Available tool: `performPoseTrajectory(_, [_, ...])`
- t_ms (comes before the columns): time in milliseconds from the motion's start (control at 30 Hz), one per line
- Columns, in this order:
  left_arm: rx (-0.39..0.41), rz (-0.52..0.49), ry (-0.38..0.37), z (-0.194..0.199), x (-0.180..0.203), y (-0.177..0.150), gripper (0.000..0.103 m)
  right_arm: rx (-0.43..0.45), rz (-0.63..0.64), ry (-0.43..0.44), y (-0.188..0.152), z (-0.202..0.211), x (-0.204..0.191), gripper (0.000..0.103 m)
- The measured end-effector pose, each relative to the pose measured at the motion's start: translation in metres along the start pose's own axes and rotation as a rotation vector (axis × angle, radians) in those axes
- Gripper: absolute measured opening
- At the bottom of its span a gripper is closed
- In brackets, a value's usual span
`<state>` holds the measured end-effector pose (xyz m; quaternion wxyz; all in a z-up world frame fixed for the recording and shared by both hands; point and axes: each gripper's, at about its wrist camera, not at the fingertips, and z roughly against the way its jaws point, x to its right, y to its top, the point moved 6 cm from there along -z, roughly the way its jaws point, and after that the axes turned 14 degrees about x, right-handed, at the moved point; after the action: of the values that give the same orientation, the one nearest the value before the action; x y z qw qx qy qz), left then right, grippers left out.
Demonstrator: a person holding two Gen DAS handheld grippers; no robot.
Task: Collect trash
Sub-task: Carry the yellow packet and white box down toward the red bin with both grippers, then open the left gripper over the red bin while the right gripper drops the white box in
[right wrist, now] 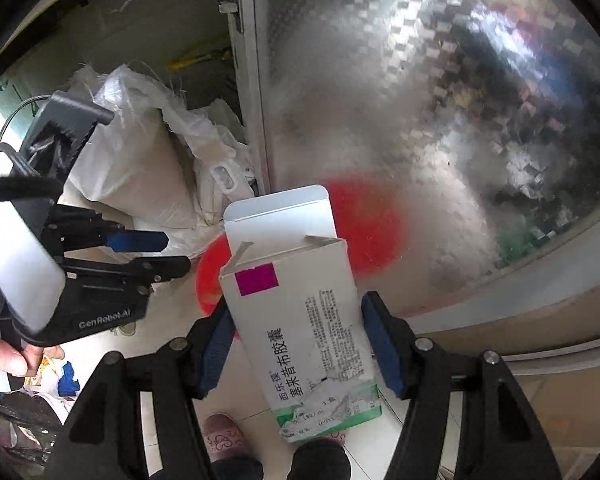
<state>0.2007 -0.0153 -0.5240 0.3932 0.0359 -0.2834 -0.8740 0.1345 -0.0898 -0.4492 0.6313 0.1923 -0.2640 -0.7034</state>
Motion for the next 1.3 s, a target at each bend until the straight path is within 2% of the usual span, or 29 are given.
performPoseTrajectory(67, [-0.009,0.000,0.007,0.000,-0.001,0.000,0.032,-0.013,-0.007,-0.004,0.003,-0.004,0.004,0.060])
performPoseTrajectory(167, [-0.025,0.014,0.017,-0.002,-0.005,0.000,0.038,-0.028,-0.006,0.011,0.005,-0.002,0.003,0.060])
performPoseTrajectory(333, [-0.023,0.076,0.063,-0.001,-0.033,-0.008,0.038,-0.040,0.037,0.063,0.010,-0.010,-0.012,0.061])
performPoseTrajectory(400, [-0.030,0.101,0.078,-0.003,-0.043,-0.017,0.045,-0.045,0.058,0.085,0.012,-0.018,-0.021,0.061])
performPoseTrajectory(533, [-0.048,0.142,0.128,-0.008,-0.064,-0.036,0.046,-0.064,0.102,0.124,0.010,-0.038,-0.037,0.061])
performPoseTrajectory(600, [-0.052,0.160,0.156,-0.011,-0.071,-0.045,0.056,-0.077,0.127,0.133,0.008,-0.048,-0.043,0.061])
performPoseTrajectory(833, [-0.039,0.234,0.206,-0.026,-0.096,-0.061,0.056,-0.086,0.158,0.142,0.009,-0.071,-0.058,0.061])
performPoseTrajectory(900, [-0.042,0.255,0.209,-0.029,-0.100,-0.063,0.056,-0.101,0.162,0.150,0.009,-0.080,-0.061,0.064])
performPoseTrajectory(967, [-0.040,0.265,0.213,-0.028,-0.103,-0.065,0.056,-0.085,0.183,0.127,0.012,-0.083,-0.061,0.070])
performPoseTrajectory(1133, [-0.023,0.275,0.217,-0.018,-0.102,-0.066,0.056,-0.040,0.210,0.134,0.016,-0.083,-0.066,0.093])
performPoseTrajectory(1300, [0.010,0.306,0.242,0.019,-0.097,-0.061,0.056,-0.042,0.227,0.147,0.024,-0.059,-0.070,0.096])
